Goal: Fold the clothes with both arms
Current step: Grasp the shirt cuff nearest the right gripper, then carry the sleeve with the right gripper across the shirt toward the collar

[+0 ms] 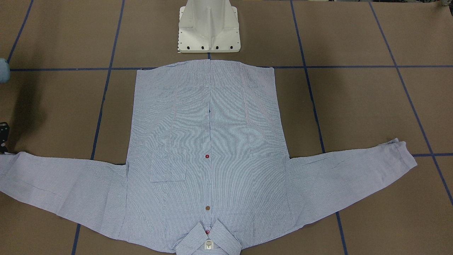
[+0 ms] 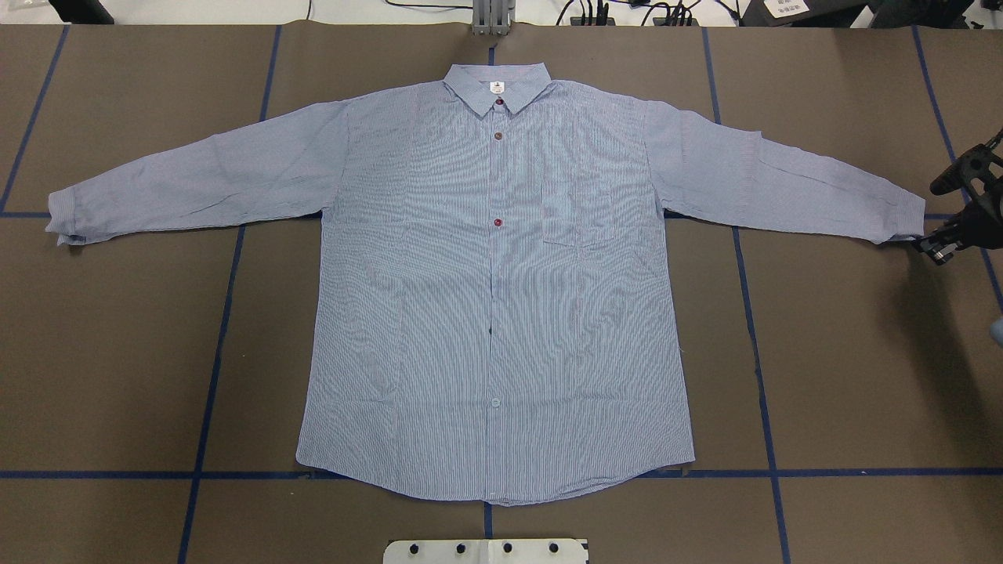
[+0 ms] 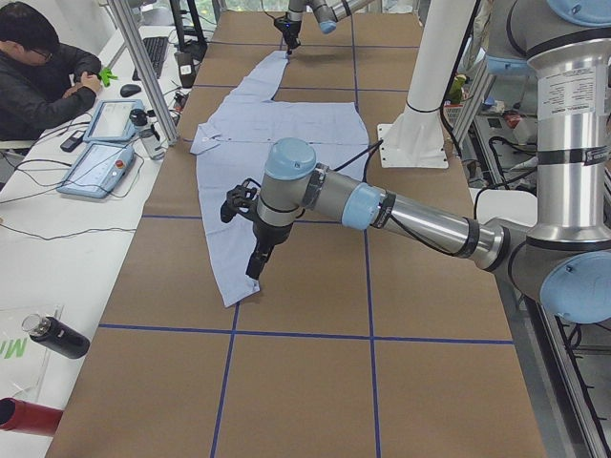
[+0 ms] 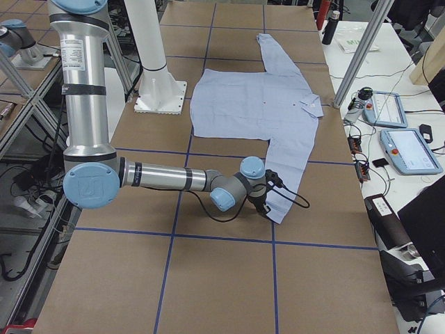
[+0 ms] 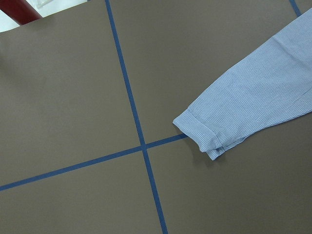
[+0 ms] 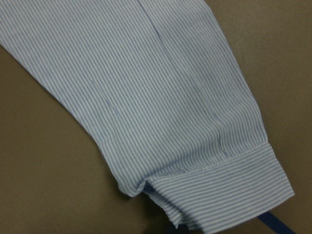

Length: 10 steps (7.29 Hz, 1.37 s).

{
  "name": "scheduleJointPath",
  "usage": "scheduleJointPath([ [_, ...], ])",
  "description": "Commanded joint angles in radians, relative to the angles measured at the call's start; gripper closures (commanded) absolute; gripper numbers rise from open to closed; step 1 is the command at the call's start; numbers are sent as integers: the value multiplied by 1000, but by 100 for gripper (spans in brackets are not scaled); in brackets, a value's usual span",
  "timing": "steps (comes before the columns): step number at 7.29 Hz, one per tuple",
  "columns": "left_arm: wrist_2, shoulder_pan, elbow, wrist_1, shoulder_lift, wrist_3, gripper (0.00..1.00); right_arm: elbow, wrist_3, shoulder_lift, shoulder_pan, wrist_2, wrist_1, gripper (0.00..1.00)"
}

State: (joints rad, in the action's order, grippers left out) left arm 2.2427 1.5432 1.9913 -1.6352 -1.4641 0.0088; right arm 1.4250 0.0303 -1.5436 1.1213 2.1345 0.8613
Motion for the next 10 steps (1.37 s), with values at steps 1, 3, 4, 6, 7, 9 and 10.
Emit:
scheduleJointPath([
  [1,0,0,1,0,1,-1,0,246,6,11,5,2,297,100],
  [3,2,0,0,0,1,0,0,395,208,199,-26,-1,595,100],
  [4,2,0,-3,0,1,-1,0,394,321,302,-90,-7,646,100],
  [6,20,0,-6,-2,1,-1,0,367,573,489,-237,-104,711,100],
  [7,34,0,-8,0,1,-1,0,326,655,575,-274,-138,713,100],
  [9,35,0,-6,0,1,-1,0,247,767,730,-319,-201,717,100],
  [10,35,0,-5,0,1,-1,0,212,822,790,-355,-259,717,100],
])
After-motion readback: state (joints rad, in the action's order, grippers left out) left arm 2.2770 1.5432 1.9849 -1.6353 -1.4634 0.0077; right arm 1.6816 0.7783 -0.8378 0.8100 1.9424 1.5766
